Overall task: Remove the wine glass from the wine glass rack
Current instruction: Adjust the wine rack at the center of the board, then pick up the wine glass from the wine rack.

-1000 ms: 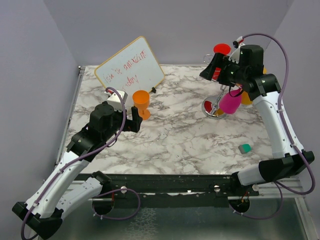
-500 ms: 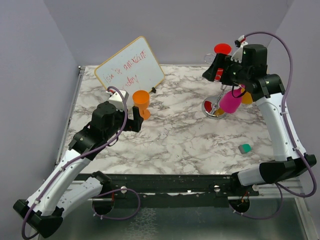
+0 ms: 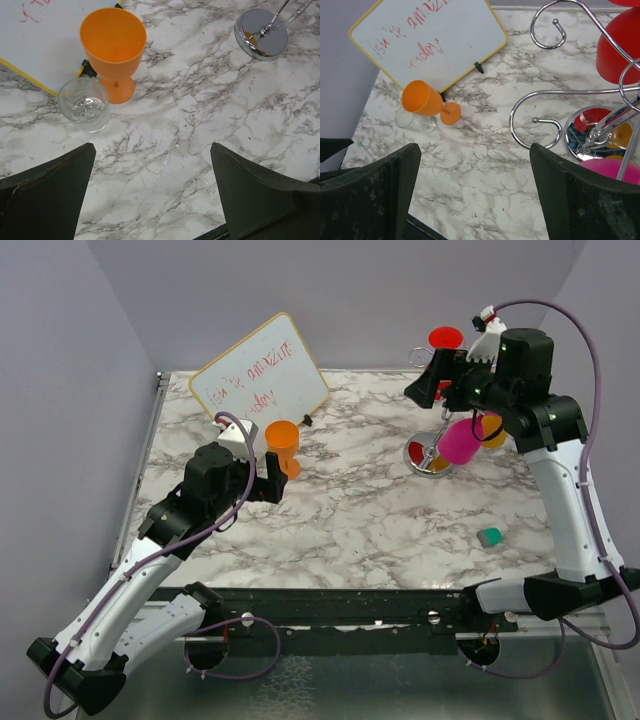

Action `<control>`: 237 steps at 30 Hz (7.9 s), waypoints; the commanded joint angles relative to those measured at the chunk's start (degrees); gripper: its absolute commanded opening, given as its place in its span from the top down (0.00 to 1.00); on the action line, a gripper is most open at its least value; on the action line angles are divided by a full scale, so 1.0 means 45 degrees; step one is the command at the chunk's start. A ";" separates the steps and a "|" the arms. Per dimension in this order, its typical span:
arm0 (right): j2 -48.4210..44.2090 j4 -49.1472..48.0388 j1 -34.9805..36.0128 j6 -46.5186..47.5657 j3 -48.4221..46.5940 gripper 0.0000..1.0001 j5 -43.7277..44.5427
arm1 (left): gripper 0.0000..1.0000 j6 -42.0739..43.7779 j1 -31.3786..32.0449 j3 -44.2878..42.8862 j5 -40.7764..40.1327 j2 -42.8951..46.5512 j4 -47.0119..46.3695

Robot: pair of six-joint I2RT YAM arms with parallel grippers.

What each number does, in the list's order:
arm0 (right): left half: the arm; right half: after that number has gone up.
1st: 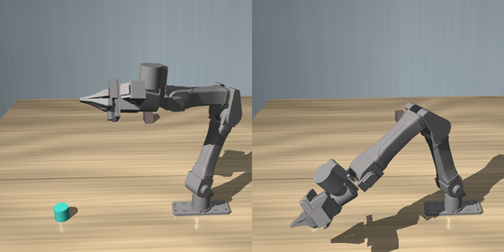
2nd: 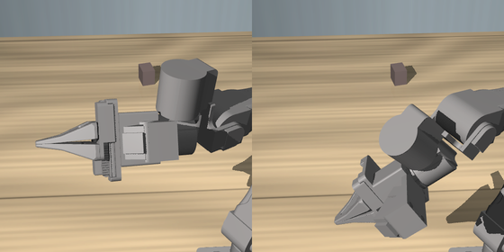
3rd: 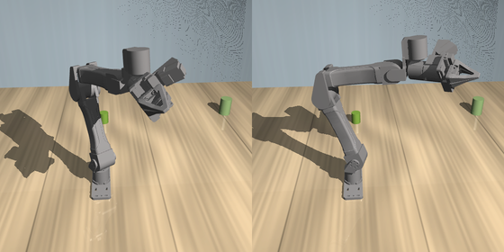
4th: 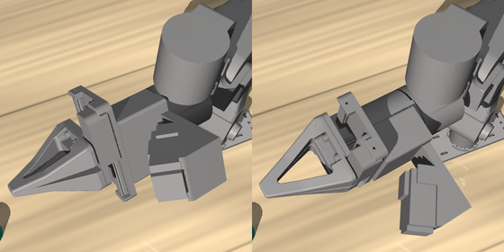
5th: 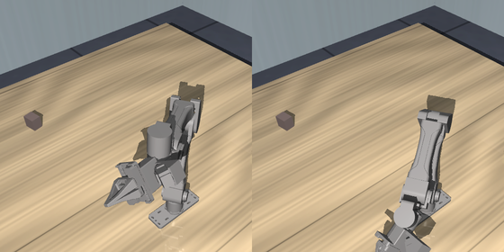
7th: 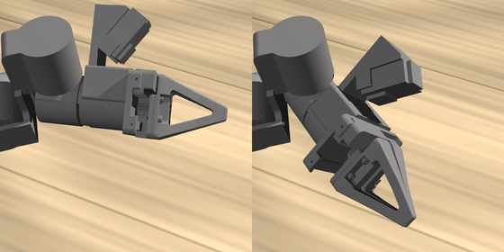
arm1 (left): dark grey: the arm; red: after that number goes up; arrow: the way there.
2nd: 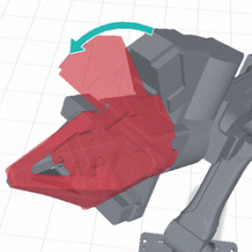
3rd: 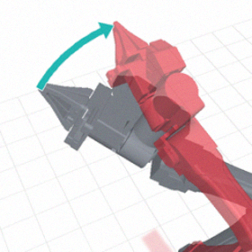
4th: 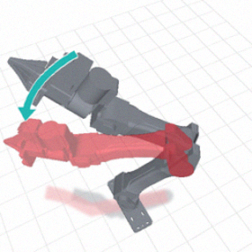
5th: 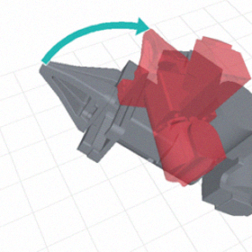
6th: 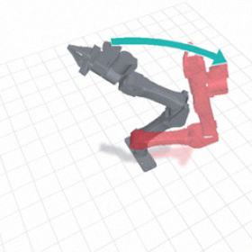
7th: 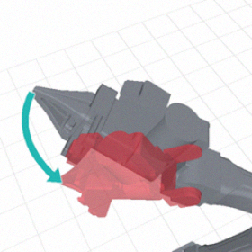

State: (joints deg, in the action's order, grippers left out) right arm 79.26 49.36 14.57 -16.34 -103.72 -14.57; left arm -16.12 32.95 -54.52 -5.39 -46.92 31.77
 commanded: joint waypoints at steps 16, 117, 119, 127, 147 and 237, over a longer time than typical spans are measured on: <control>-0.3695 -0.0749 0.0032 -0.0423 0.2193 0.07 0.9393 | 0.01 -0.0046 -0.0076 0.0092 0.0182 0.0350 -0.0047; -0.4988 -0.5616 -0.7496 -0.7679 0.7504 0.99 -0.3846 | 0.01 0.0104 -0.0093 0.0197 0.0046 0.0574 0.0049; -0.5036 -0.5750 -0.7498 -0.7880 0.7619 1.00 -0.3919 | 0.01 0.0110 -0.0081 0.0219 0.0050 0.0599 0.0050; -0.5378 -0.6242 -0.7495 -0.8969 0.8327 0.99 -0.3958 | 0.01 0.0145 -0.0086 0.0259 -0.0012 0.0605 0.0050; -0.6100 -0.7046 -0.7495 -1.0570 0.9200 0.99 -0.4454 | 0.01 -0.0031 -0.0076 0.0361 0.0093 0.0541 -0.0009; -0.7085 -0.4619 -0.7408 -1.0858 0.8371 1.00 -0.1901 | 0.01 -0.0161 -0.0076 0.0788 0.0592 0.0950 -0.0261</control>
State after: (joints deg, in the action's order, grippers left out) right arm 49.25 24.67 -19.11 -66.98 -64.36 -23.14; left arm -16.75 32.95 -51.53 -4.40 -43.90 30.92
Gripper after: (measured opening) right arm 0.045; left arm 0.988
